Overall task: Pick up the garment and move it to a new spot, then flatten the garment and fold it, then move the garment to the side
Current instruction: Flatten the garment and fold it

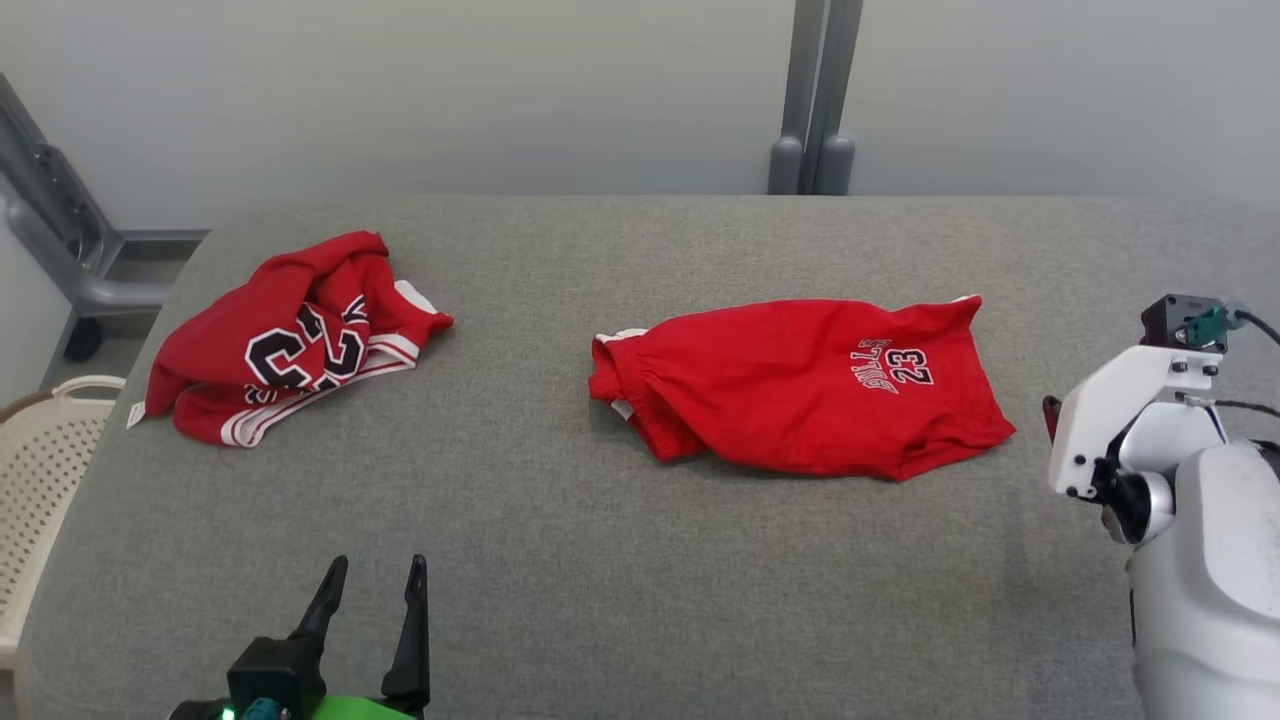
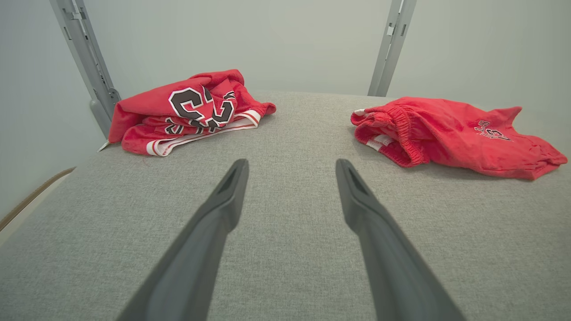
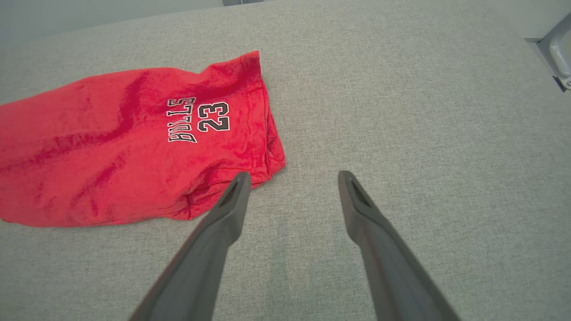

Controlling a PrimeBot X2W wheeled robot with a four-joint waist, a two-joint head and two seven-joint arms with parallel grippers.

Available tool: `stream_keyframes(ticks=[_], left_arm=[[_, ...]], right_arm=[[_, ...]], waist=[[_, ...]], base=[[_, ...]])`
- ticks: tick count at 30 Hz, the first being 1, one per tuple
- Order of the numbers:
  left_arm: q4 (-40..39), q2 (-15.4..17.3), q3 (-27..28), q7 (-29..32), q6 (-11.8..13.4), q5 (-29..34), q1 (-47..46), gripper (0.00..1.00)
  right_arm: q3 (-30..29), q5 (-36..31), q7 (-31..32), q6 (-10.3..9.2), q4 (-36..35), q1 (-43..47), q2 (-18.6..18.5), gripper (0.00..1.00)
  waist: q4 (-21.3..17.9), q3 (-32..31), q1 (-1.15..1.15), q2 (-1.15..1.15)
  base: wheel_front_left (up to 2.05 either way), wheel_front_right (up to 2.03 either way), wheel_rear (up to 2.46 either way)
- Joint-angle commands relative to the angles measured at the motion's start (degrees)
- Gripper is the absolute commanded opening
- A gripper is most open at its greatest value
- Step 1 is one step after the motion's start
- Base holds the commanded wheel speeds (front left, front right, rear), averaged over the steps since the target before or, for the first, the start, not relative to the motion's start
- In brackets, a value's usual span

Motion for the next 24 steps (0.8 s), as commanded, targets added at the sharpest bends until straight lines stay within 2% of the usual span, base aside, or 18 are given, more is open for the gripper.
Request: stream_keyframes(ticks=[1,3,9,19,24], left_arm=[[-0.14,0.18,-0.63,0.32,-0.52,0.62,-1.50,1.00],[-0.82,0.25,-1.58,0.76,-0.94,1.11,-2.82,1.00],[-1.89,0.33,-2.52,1.12,-1.51,1.71,-5.07,1.00],[-2.51,0.25,-3.80,0.89,-1.91,2.46,-8.32,1.00],[-2.39,0.25,-4.52,1.16,-2.01,2.66,-8.92,1.00]], right_arm=[[-2.39,-2.80,1.53,0.00,2.84,-3.29,-0.10,1.00],[-6.16,-6.31,4.35,0.00,6.85,-7.54,-0.11,1.00],[-12.48,-12.53,5.78,-0.01,10.04,-13.89,-0.12,1.00],[-23.94,-21.98,3.46,-0.01,14.70,-21.40,-0.17,1.00],[-27.29,-25.08,2.77,-0.01,17.78,-24.07,-0.17,1.00]], waist=[[2.33,2.43,0.00,0.00],[4.10,5.31,0.00,0.00],[6.79,10.00,0.00,0.00],[10.27,15.90,0.00,0.00],[11.12,17.15,0.00,0.00]], base=[[0.00,0.00,0.00],[0.00,0.00,0.00],[0.00,0.00,0.00],[0.00,0.00,0.00],[0.00,0.00,0.00]])
